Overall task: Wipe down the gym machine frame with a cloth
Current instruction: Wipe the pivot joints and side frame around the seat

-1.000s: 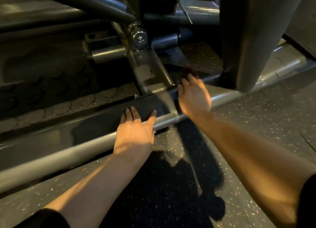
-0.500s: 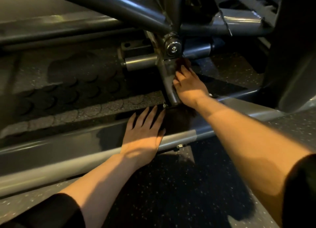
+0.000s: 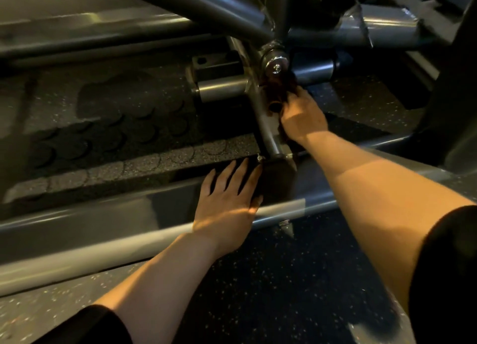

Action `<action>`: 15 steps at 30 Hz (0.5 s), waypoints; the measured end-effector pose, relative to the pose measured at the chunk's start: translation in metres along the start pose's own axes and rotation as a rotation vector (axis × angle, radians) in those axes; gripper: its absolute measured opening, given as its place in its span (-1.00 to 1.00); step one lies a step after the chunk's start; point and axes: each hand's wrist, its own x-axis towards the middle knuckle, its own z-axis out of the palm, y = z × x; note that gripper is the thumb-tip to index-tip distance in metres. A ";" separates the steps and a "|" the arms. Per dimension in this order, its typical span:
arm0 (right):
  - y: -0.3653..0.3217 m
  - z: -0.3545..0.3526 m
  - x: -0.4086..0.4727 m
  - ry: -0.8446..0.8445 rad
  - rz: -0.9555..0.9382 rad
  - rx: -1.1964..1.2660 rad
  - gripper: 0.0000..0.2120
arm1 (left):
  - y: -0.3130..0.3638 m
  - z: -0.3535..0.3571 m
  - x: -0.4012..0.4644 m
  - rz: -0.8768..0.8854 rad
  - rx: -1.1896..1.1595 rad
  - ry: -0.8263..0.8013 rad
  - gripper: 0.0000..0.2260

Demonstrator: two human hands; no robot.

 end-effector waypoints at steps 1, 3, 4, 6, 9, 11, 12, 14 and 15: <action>0.000 0.000 0.000 0.017 0.002 -0.029 -0.65 | 0.000 -0.001 0.000 0.001 -0.006 -0.008 -0.48; -0.009 0.008 -0.003 0.037 -0.064 -0.154 -0.58 | 0.000 -0.002 0.000 0.003 -0.009 -0.002 -0.48; -0.015 0.014 -0.005 0.036 -0.118 -0.219 -0.54 | 0.000 -0.001 0.000 0.002 -0.014 0.008 -0.48; -0.020 0.024 -0.005 0.010 -0.203 -0.306 -0.51 | 0.000 0.003 0.001 0.002 -0.022 0.021 -0.47; -0.015 0.016 0.006 -0.049 -0.249 -0.327 -0.55 | -0.001 0.004 0.000 0.009 -0.013 0.030 -0.40; -0.005 0.008 0.012 -0.065 -0.249 -0.255 -0.57 | -0.001 0.003 0.001 0.003 -0.027 0.026 -0.45; 0.000 0.006 0.012 -0.040 -0.225 -0.189 -0.58 | -0.001 0.002 0.001 0.002 -0.033 0.025 -0.47; 0.006 0.005 0.008 0.025 -0.146 -0.075 -0.60 | -0.001 -0.001 -0.001 0.009 -0.030 0.003 -0.50; 0.006 0.005 0.005 0.041 -0.111 -0.043 -0.59 | 0.000 -0.002 -0.001 0.009 -0.030 -0.010 -0.49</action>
